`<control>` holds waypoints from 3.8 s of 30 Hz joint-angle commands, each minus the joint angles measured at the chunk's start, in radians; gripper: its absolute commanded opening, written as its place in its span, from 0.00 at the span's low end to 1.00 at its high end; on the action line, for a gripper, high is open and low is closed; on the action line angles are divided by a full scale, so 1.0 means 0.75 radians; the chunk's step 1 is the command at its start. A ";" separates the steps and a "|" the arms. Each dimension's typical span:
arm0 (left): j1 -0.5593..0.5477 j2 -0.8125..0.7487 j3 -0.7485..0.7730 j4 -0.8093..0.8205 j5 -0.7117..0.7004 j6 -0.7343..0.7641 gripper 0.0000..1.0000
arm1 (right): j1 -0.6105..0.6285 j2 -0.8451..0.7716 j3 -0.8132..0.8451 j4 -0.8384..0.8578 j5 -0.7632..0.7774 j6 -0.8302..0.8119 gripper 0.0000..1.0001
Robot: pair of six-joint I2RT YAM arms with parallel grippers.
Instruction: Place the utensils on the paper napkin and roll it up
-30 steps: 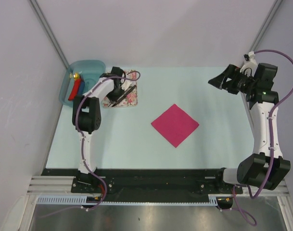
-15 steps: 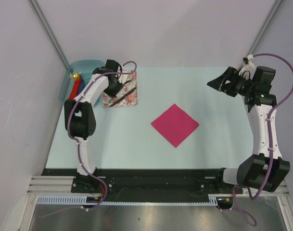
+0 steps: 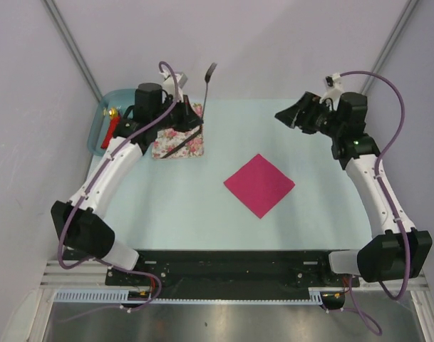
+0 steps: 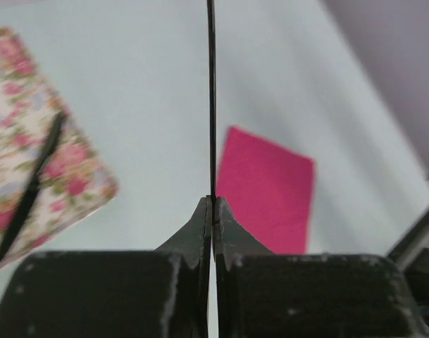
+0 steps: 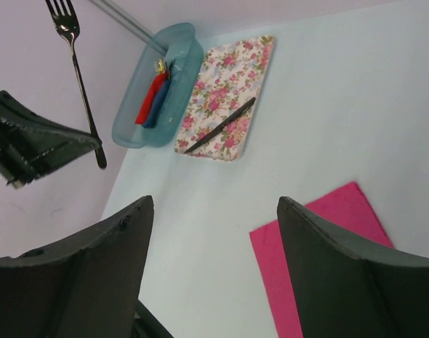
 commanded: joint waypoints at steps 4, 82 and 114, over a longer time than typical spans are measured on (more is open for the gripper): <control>-0.198 -0.030 -0.099 0.329 0.084 -0.471 0.00 | 0.217 0.030 0.070 0.227 0.417 0.203 0.66; 0.342 -0.330 -0.199 -0.044 -0.039 0.167 1.00 | 0.315 0.396 -0.067 -0.200 0.599 -0.302 0.00; 0.340 -0.470 -0.691 0.348 0.161 0.079 1.00 | 0.444 0.666 -0.042 0.090 0.669 -0.198 0.00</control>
